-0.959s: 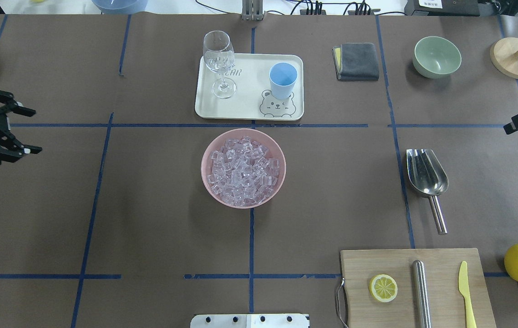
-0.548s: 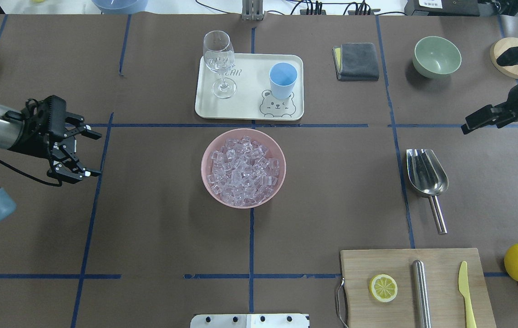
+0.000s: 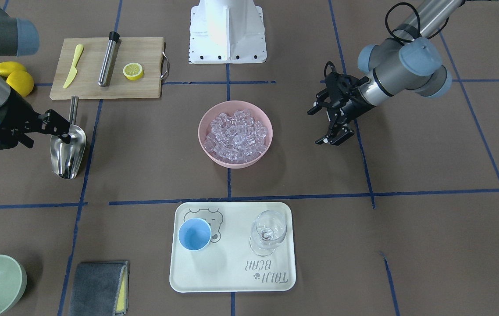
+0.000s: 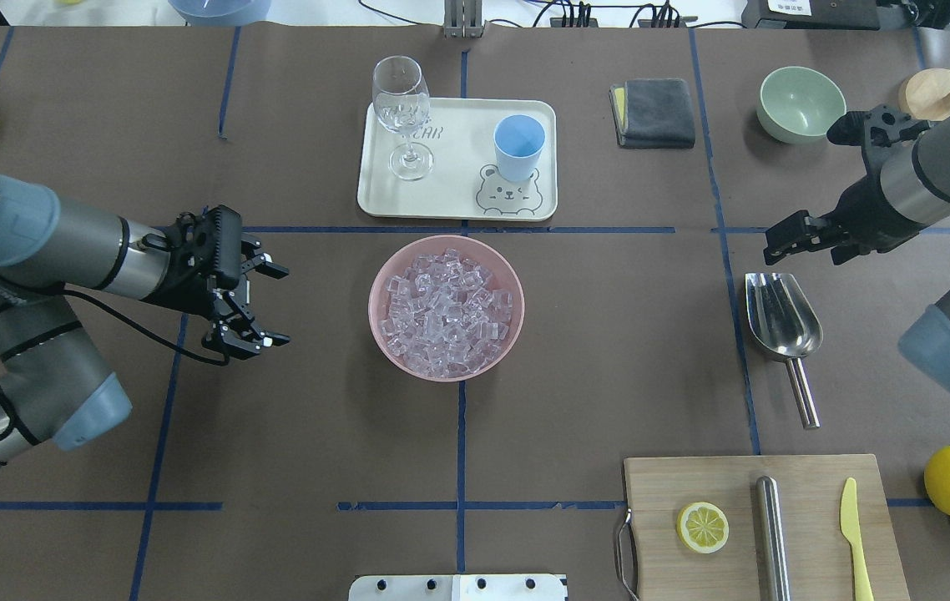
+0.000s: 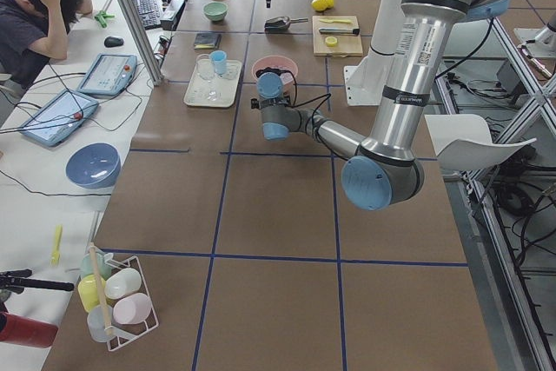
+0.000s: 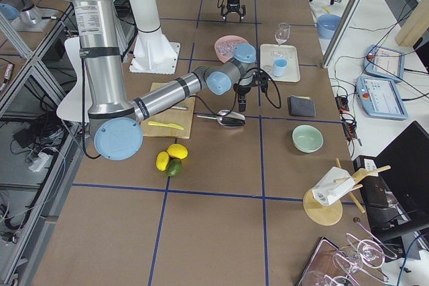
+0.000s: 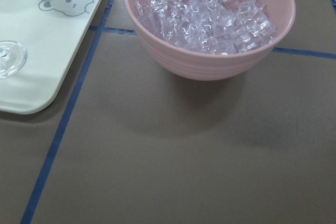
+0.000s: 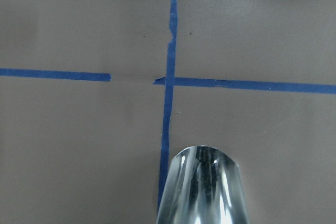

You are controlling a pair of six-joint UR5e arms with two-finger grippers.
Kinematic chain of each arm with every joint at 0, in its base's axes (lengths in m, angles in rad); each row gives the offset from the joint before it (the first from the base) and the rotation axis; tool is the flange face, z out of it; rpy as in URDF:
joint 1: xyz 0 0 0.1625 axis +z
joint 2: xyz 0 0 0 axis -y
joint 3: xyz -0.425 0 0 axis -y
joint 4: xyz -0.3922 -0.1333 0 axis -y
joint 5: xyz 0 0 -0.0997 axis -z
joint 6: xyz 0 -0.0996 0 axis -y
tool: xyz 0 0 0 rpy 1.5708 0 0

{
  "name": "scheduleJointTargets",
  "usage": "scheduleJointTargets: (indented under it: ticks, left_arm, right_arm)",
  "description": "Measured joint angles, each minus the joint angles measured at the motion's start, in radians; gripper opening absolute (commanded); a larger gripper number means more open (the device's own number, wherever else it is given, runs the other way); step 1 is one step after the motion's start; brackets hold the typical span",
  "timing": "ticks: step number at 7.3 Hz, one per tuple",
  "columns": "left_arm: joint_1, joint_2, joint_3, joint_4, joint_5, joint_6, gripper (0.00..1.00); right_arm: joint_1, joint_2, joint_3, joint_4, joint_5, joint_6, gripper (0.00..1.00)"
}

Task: Put ice in cup with scoop
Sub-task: 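Move left gripper to the pink bowl while right gripper reaches for scoop, then grasp the metal scoop handle with the right gripper while the left gripper holds the bowl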

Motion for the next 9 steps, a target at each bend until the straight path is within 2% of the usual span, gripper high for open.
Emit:
scheduleJointTargets:
  ticks: [3, 5, 7, 9]
  left_arm:
    - [0.104, -0.084, 0.065, -0.016, 0.093, -0.018, 1.0]
    - [0.129, -0.134, 0.126, -0.034, 0.149, -0.021, 1.0]
    - [0.134, -0.172, 0.203, -0.087, 0.199, -0.02, 1.0]
    - [0.135, -0.175, 0.236, -0.153, 0.209, -0.012, 1.0]
  right_arm:
    - [-0.034, -0.097, 0.114, 0.0, -0.013, 0.048, 1.0]
    - [-0.047, -0.154, 0.179, 0.002, -0.032, 0.064, 1.0]
    - [-0.069, -0.181, 0.215, 0.003, -0.054, 0.093, 1.0]
    - [-0.082, -0.192, 0.226, 0.003, -0.061, 0.101, 1.0]
